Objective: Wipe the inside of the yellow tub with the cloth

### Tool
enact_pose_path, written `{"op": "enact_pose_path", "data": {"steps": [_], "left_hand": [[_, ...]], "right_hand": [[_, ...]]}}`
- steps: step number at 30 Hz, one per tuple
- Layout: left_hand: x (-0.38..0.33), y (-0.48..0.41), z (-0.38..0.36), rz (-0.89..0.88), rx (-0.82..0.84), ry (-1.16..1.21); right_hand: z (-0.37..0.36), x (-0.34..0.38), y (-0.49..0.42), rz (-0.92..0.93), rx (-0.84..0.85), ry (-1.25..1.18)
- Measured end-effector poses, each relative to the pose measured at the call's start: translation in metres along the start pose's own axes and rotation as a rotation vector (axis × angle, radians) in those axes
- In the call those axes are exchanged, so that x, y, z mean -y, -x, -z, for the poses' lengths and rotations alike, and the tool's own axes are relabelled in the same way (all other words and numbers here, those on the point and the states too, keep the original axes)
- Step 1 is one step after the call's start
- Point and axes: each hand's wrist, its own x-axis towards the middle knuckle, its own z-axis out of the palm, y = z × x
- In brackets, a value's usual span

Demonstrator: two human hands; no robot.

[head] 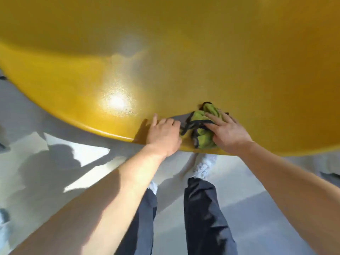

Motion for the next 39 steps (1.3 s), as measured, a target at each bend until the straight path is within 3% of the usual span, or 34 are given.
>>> {"op": "enact_pose_path", "data": {"steps": [3,5,9,11,14,19,23,27,32,36,39], "left_hand": [[-0.057,-0.016,0.004,-0.110,-0.034,0.132],[-0.072,-0.024,0.007,-0.166,-0.055,0.146],[-0.038,-0.022,0.005,-0.132,-0.129,0.134],[0.001,-0.007,0.005,-0.099,-0.216,0.149],[0.076,0.029,0.012,-0.071,-0.416,0.138],[0.188,0.089,0.051,0.091,-0.737,0.210],[0.243,0.127,0.085,0.189,-0.918,0.274],[0.275,0.147,0.098,0.363,-1.018,0.405],[0.279,0.142,0.092,0.524,-1.035,0.819],[0.248,0.134,0.078,0.517,-0.980,0.723],[0.215,0.125,0.056,0.461,-0.960,0.535]], "right_hand": [[-0.001,-0.064,0.042,-0.303,-0.132,0.066],[-0.008,-0.064,0.051,-0.477,-0.261,-0.001],[-0.020,0.018,0.015,-0.839,-0.378,-0.433],[-0.022,0.078,-0.017,-0.873,-0.383,-0.604],[-0.011,0.175,-0.063,-0.772,-0.374,-0.727],[0.084,0.321,-0.117,-0.487,-0.307,-1.139],[0.177,0.390,-0.148,-0.313,-0.450,-1.488],[0.239,0.403,-0.146,-0.119,-0.657,-1.593],[0.213,0.411,-0.121,0.148,-0.737,-1.413],[0.129,0.387,-0.100,0.302,-0.591,-1.078],[0.067,0.337,-0.090,0.210,-0.369,-0.765]]}}
